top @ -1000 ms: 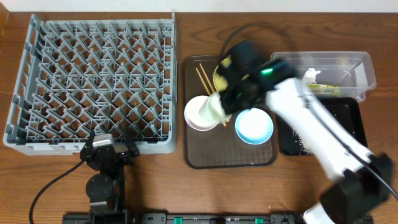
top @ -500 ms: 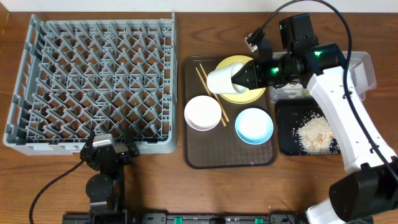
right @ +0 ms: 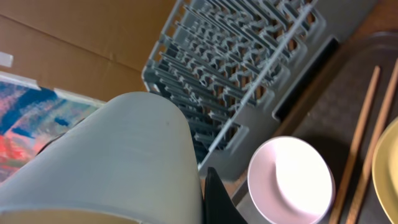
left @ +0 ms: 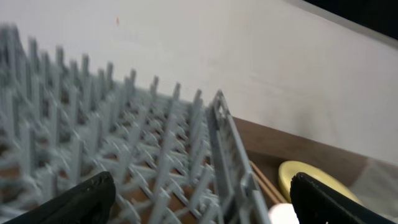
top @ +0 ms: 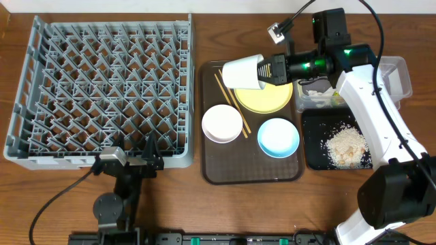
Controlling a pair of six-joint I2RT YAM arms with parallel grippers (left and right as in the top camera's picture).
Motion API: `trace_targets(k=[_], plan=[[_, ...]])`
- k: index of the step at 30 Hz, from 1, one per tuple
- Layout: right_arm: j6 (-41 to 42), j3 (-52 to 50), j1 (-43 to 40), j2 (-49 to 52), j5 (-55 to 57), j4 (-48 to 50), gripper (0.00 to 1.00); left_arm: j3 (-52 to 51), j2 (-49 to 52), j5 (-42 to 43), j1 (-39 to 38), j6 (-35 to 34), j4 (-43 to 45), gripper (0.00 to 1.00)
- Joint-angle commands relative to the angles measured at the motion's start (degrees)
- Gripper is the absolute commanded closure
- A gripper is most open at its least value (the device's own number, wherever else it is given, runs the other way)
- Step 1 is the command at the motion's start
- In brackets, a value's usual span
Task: Sort waste into correct bins and load items into the dishwasher
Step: 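Move the white cup toward the left gripper above the rack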
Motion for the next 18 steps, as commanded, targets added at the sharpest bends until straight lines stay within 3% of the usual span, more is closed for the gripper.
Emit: trace_targets(k=[1,11,14,15,16,18], plan=[[1.5,0.0,-0.6,-0.1,-3.5,1.2,0.99,6.4,7.2,2.9,0.1,-7.8,0.3,0.09],[2.3,0.0,-0.6,0.0,-4.7,2.6,0.99,34.8,49.2,21.3,0.1,-10.3,1.2,0.09],[2.3,0.0,-0.6,0.0,-4.7,3.0,0.99,37.7,57.9,25.6,0.1,-21.6,9.4,0.09],[2.3,0.0,-0.6,0.0,-4.7,3.2,0.99,37.7,60.5,27.3,0.1,-28.0,13.4,0.09],[2.3,0.0,-0.6,0.0,-4.7,3.9,0.99,37.7,64.2,29.4,0.1,-40.0,17.5,0.09],[2.3,0.0,-0.6,0.0,-4.7,4.6,0.99,37.7,67.5,31.1,0.1,-52.4,18.2,0.09]])
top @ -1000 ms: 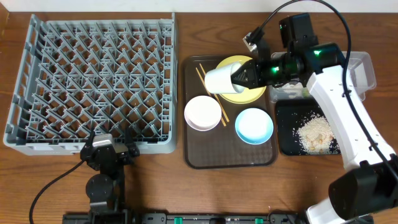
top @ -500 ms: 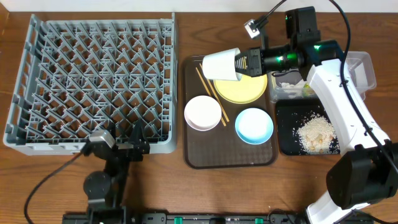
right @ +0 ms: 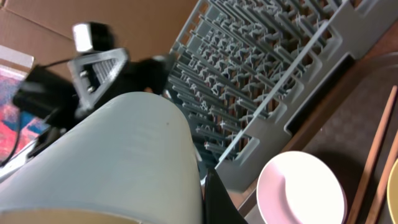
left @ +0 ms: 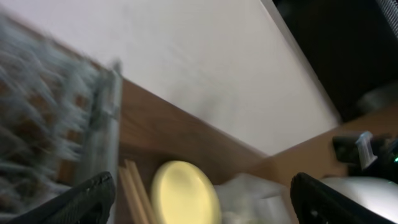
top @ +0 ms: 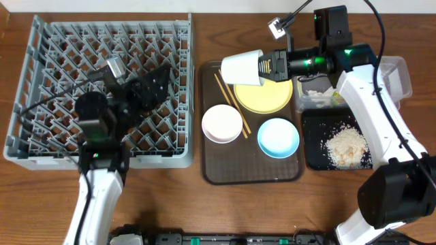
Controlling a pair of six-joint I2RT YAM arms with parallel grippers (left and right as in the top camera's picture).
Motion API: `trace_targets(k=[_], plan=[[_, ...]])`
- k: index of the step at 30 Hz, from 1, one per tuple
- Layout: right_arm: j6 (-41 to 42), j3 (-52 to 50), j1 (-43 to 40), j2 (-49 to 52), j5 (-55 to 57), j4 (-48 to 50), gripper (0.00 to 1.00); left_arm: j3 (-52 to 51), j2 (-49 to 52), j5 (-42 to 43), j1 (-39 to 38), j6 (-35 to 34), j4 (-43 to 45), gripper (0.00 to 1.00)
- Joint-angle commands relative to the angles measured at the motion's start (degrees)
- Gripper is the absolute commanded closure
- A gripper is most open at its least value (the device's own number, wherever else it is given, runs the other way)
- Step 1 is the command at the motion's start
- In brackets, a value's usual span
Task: Sort waste into correct bins and load items into the dishwasher
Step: 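Move the white cup toward the left gripper above the rack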
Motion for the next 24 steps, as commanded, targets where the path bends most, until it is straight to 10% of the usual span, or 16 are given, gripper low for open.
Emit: trace_targets(k=[1,8,24], plan=[[0.4,0.0,-0.4,0.0,-1.5,1.3,0.99,0.7,6.6,7.7,0.1,-31.6,1.5,0.09],[0.4,0.0,-0.3,1.3,0.0,1.3,0.99,0.6,10.9,18.2,0.1,-52.8,1.5,0.09],[4.8,0.0,6.1,11.0,-10.8,14.2,0.99,0.6,10.9,38.0,0.2,-36.1,7.9,0.11]])
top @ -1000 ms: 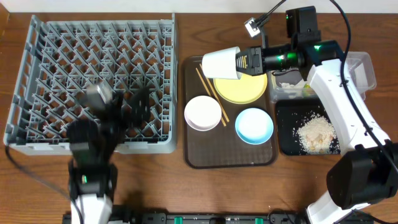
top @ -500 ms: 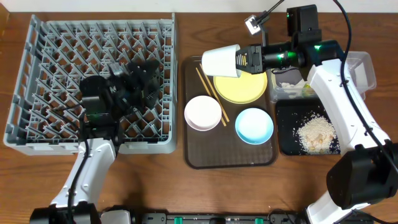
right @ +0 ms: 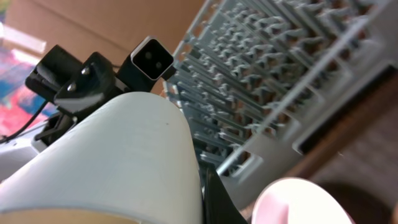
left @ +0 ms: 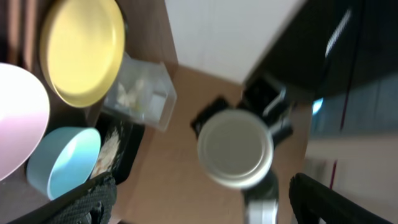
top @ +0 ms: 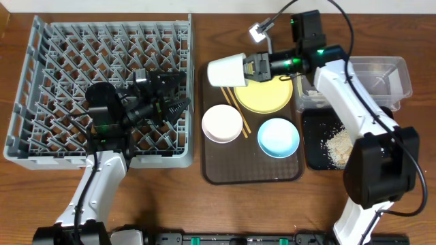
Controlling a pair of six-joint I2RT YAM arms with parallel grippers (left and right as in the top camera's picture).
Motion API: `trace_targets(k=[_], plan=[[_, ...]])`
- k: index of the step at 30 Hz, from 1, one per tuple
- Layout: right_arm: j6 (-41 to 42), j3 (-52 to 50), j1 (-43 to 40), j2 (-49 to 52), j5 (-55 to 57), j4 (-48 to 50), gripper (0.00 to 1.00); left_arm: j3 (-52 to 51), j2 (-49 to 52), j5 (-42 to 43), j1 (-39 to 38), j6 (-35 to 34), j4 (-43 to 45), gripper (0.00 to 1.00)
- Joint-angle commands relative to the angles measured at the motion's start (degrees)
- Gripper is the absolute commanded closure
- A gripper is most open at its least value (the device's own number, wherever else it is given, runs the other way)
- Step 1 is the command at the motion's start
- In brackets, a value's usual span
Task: Sort waste into correct bins and load items into the dishwasher
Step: 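Move the white cup toward the left gripper above the rack, then grasp the white cup with the left gripper and release the right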
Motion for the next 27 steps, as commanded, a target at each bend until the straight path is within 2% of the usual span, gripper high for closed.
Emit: trace_targets(k=[1,8,9,10,18,24,27], plan=[[3.4,0.0,2.5,2.1,-7.2,3.6,0.99,0.5,0.1,10.4,0.2,7.6,1.4,0.11],[5.6,0.0,8.5,4.6,-9.5,7.5,0.99,0.5,0.1,14.1,0.2,8.2,1.4,0.11],[5.8,0.0,9.4,5.0,-10.0,7.5,0.99,0.5,0.1,14.1,0.2,8.2,1.4,0.03],[5.8,0.0,10.2,5.3,-10.5,7.6,0.99,0.5,0.1,14.1,0.2,8.2,1.4,0.01],[5.7,0.0,12.7,5.6,-13.7,6.9,0.99,0.5,0.1,15.3,0.2,8.2,1.4,0.0],[0.4,0.0,12.8,5.7,-12.2,0.5,0.99,0.5,0.1,15.4,0.2,8.2,1.4,0.0],[-0.8,0.0,12.8,5.7,-10.0,-1.3,0.99,0.5,0.1,15.4,0.2,8.2,1.4,0.05]])
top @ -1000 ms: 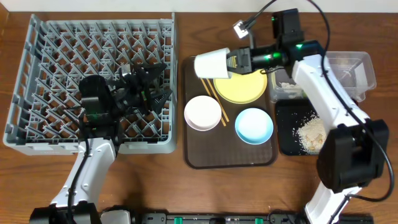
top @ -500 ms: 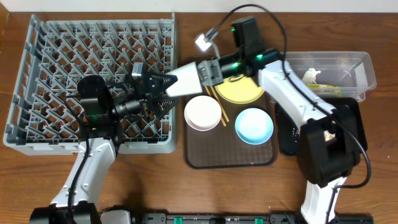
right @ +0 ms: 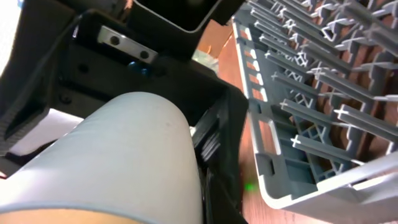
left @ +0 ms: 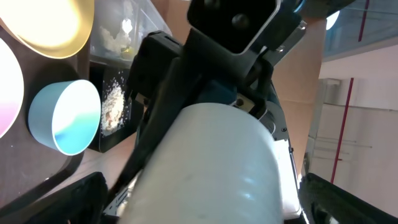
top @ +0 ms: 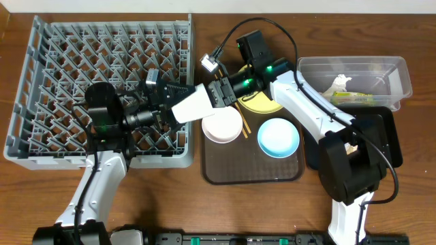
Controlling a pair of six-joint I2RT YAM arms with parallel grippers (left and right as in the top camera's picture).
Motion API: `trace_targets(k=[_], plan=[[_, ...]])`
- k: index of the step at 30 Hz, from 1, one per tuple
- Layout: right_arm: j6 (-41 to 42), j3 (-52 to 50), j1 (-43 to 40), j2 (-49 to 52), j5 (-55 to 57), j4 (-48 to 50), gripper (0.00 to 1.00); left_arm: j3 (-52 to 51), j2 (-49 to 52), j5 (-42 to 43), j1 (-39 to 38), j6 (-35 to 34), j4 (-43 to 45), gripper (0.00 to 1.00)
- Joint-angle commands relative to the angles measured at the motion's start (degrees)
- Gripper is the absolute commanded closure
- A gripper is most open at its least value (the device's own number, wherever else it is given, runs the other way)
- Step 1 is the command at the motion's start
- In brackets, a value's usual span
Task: Sort waste into correct bins and load items into the dishwasher
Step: 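Grasp the white cup with the left gripper and release the right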
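Observation:
A white cup [top: 193, 105] lies on its side in the air between the grey dishwasher rack [top: 68, 68] and the brown tray [top: 252, 173]. My right gripper [top: 219, 93] is shut on its base end. The cup's other end sits between the fingers of my left gripper [top: 176, 103], which stand wide on either side of it. In the left wrist view the cup [left: 211, 168] fills the space between the two dark fingers [left: 68, 199]. The right wrist view shows the cup [right: 124, 155] close up, with the left gripper's black body behind it.
On the tray are a pale pink bowl [top: 221, 127], a blue bowl [top: 278, 136], a yellow plate [top: 262, 103] and chopsticks [top: 242, 124]. A clear container [top: 354, 75] holding scraps and a black bin [top: 390, 136] stand at the right.
The right gripper, which held the cup above the tray's far edge, has brought it down and left. The cup now lies between the left gripper's open fingers by the rack's right side.
The left arm was low at the table's front while the right held the cup over the yellow plate. The left arm then stood over the rack, then pointed its open gripper rightward. The cup has moved left and now reaches into that gripper.

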Motion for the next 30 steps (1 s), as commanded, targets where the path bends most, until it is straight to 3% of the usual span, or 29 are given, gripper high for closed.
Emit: trace_targets(k=[1,5,9,13,17,20,22,30], plan=[[-3.1,0.0,0.4,0.3,0.7,-0.7,0.99,0.5,0.1,1.2,0.2,1.0,0.3,0.08],[-3.1,0.0,0.4,0.3,1.7,-0.7,0.99,0.5,0.1,1.2,0.2,1.0,0.3,0.21],[-3.1,0.0,0.4,0.3,1.9,-0.7,0.99,0.5,0.1,1.2,0.2,1.0,0.3,0.46],[-3.0,0.0,0.4,0.3,2.4,-0.7,0.99,0.5,0.1,1.2,0.2,1.0,0.3,0.57],[-1.5,0.0,0.4,0.3,4.6,-0.4,0.99,0.5,0.1,1.4,0.2,1.0,0.3,0.54],[-0.6,0.0,0.4,0.3,5.0,0.9,0.99,0.5,0.1,2.5,0.2,1.2,0.3,0.33],[1.1,0.0,0.4,0.3,5.0,2.7,0.99,0.5,0.1,3.1,0.2,1.2,0.3,0.25],[5.1,0.0,0.4,0.3,4.9,8.2,0.99,0.5,0.1,4.2,0.2,1.2,1.1,0.21]])
